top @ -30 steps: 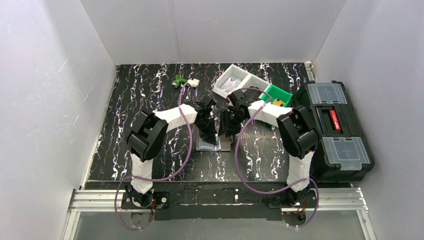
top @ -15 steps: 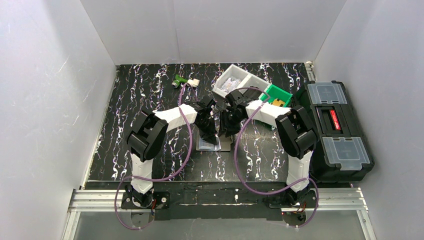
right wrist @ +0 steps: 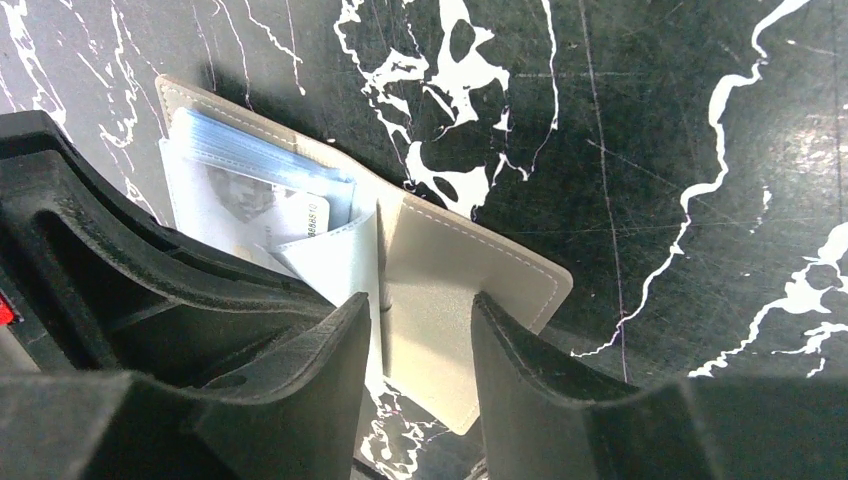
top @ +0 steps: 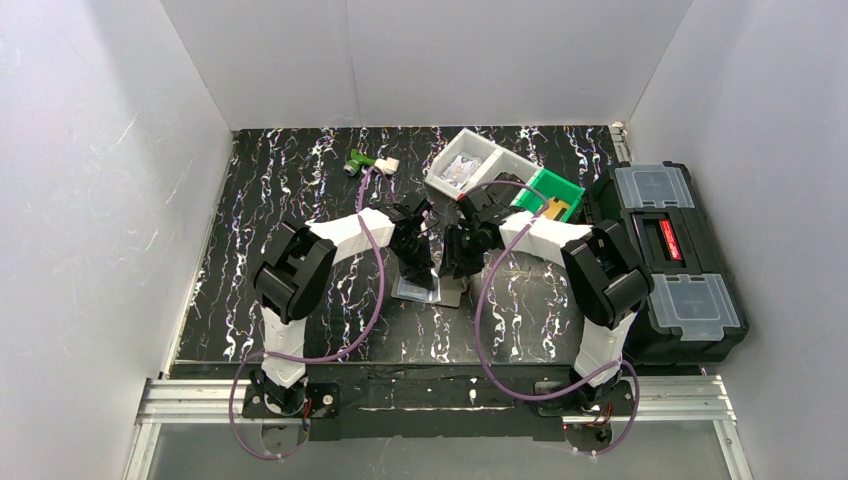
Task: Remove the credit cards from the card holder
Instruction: Remove the credit card from the card holder.
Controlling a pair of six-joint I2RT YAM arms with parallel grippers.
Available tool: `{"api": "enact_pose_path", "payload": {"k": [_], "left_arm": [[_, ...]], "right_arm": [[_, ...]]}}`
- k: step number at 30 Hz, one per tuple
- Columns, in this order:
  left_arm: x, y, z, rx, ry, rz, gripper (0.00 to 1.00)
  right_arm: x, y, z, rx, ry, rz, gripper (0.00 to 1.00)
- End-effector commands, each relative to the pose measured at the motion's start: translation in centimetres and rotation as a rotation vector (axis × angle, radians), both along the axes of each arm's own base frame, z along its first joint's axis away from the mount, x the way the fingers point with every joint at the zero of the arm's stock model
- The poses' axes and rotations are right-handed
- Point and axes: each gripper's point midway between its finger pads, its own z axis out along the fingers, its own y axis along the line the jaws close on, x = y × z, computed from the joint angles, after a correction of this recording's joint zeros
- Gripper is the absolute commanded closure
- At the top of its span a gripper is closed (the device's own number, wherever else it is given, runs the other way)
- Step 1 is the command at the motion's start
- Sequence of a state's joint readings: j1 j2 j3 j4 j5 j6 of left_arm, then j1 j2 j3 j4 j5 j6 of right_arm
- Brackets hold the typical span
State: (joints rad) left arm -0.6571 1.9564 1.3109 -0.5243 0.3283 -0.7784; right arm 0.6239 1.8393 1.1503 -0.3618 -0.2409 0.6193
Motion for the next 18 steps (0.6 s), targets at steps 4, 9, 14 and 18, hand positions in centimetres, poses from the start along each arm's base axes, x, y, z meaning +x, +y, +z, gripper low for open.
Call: {"api": "enact_pose_path", "payload": {"k": [4,9,14,18], "left_arm": [[-0.2,0.2,0.0,0.012,0.006,0.007,0.98],[-0.4,0.4,-0.2,0.019,0.008,0.012,0.98],[-0.5,0.6,-0.5,0.031,0.015,0.020,0.98],[-0.6,1.3,-0.7,0.063,0.010,0.032,0.98]], "right_arm": [[-1.5,0.3,-0.1,-0.008,0.008,0.025,0.52],[-1.3,0.4,0.7,0.013,-0.023,0.020,0.53],[-1.1,0.8,2.2,0.051,-0.058,0.019,0.54],[-0.6,0.4,4.2,0.064,-0.124,0.002,0.53]]}}
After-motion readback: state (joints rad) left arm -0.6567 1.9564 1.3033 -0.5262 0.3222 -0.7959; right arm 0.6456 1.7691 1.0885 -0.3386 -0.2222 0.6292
